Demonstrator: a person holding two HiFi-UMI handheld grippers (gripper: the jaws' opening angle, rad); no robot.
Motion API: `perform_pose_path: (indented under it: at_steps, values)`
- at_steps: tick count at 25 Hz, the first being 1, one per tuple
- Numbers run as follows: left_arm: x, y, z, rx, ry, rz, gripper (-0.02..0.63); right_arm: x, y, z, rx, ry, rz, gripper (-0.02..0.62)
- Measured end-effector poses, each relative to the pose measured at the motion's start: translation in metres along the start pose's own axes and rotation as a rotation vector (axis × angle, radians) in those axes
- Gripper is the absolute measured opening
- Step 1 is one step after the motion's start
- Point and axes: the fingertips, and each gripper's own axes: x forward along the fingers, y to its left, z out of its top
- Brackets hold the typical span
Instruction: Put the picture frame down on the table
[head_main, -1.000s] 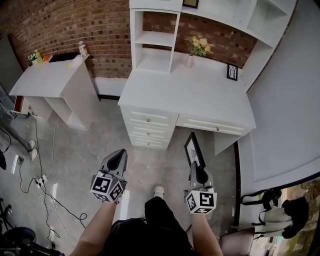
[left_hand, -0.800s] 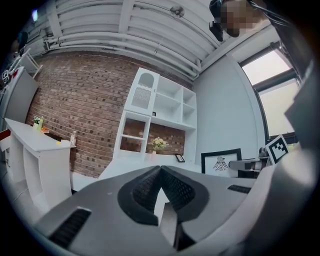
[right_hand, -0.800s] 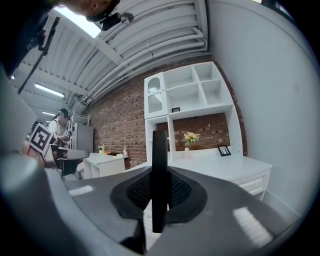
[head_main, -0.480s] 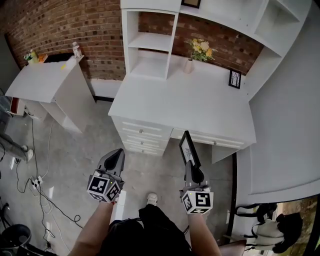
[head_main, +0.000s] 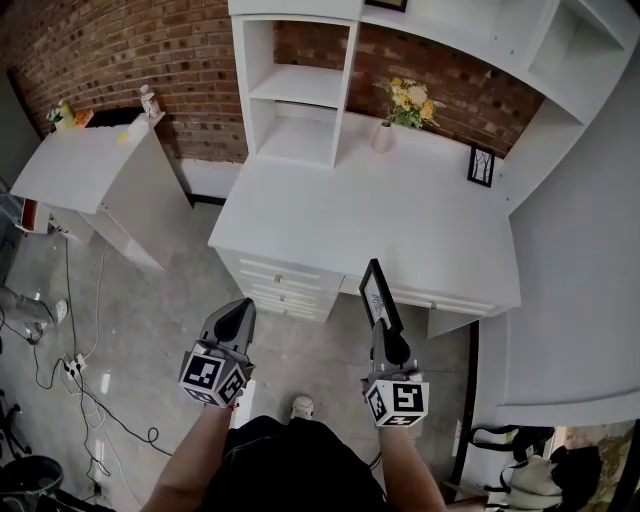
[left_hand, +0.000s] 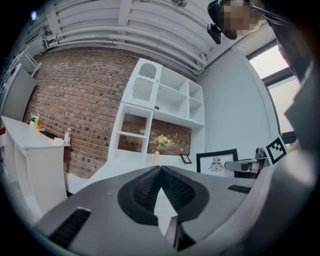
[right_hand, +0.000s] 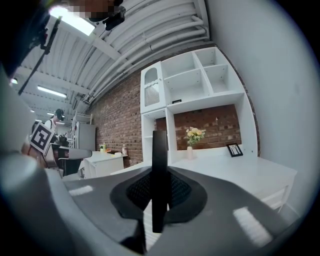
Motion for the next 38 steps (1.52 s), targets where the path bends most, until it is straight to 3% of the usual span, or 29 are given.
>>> perform_pose_path:
  at_steps: [14, 25, 38]
  values:
    - [0.049, 0.045, -0.007, -0.015, 0.015, 0.004, 0.003, 0.068, 0.010, -0.012, -0.014, 0.033, 0.043, 0.029]
    - [0.132, 0.091, 0.007, -0.005, 0.034, -0.069, 0.003, 0.153, 0.003, -0.013, -0.008, 0.055, -0.002, 0.029]
    - [0.183, 0.117, -0.005, -0.006, 0.102, -0.162, 0.003, 0.212, 0.001, -0.039, 0.024, 0.116, -0.056, 0.029]
